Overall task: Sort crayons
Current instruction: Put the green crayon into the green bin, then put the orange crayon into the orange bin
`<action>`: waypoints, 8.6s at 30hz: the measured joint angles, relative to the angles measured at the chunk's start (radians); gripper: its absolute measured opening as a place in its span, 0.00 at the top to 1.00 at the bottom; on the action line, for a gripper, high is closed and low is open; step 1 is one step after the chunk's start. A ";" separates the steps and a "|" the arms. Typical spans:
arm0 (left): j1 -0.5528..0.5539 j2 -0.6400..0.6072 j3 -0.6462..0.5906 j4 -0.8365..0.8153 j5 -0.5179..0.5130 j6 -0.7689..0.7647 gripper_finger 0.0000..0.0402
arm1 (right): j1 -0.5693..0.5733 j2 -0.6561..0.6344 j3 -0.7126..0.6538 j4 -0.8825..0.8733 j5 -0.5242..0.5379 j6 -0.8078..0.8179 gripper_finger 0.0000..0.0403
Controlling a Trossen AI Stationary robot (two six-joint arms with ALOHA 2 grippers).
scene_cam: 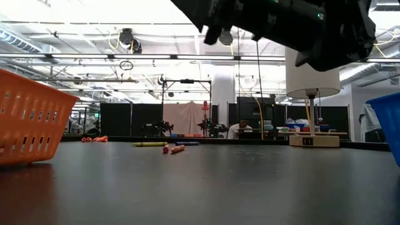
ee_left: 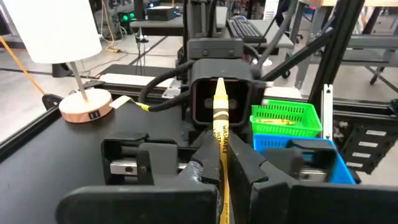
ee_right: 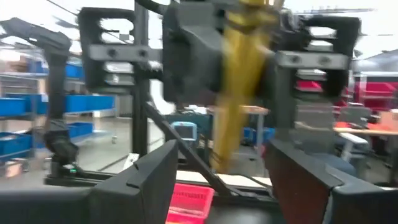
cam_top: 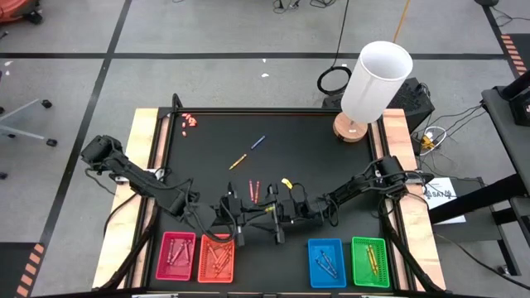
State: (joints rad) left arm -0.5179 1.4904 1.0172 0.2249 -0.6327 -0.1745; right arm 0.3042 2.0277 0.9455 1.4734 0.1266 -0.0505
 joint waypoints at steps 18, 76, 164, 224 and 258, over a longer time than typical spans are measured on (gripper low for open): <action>-0.021 0.013 0.000 -0.013 -0.006 0.005 0.99 | 0.005 0.000 0.026 -0.019 0.002 0.001 0.65; -0.327 -0.129 -0.001 -0.618 -0.520 -0.369 0.27 | 0.013 -0.208 0.025 -0.656 0.007 -0.746 0.98; -0.267 -0.128 -0.002 -0.631 -0.433 -0.449 0.27 | 0.730 -0.647 0.026 -2.295 -0.314 2.213 0.92; 0.106 -0.018 -0.043 -0.732 -0.206 -0.348 0.27 | 0.025 -0.220 0.237 -1.642 0.238 -0.105 0.76; 0.045 -0.023 -0.165 -0.833 -0.312 -0.789 0.27 | -0.409 -0.047 0.236 -1.367 -0.473 -0.693 0.61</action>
State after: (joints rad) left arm -0.4728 1.4670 0.8524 -0.6083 -0.9451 -0.9630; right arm -0.1043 1.9812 1.1820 0.1062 -0.3467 -0.7439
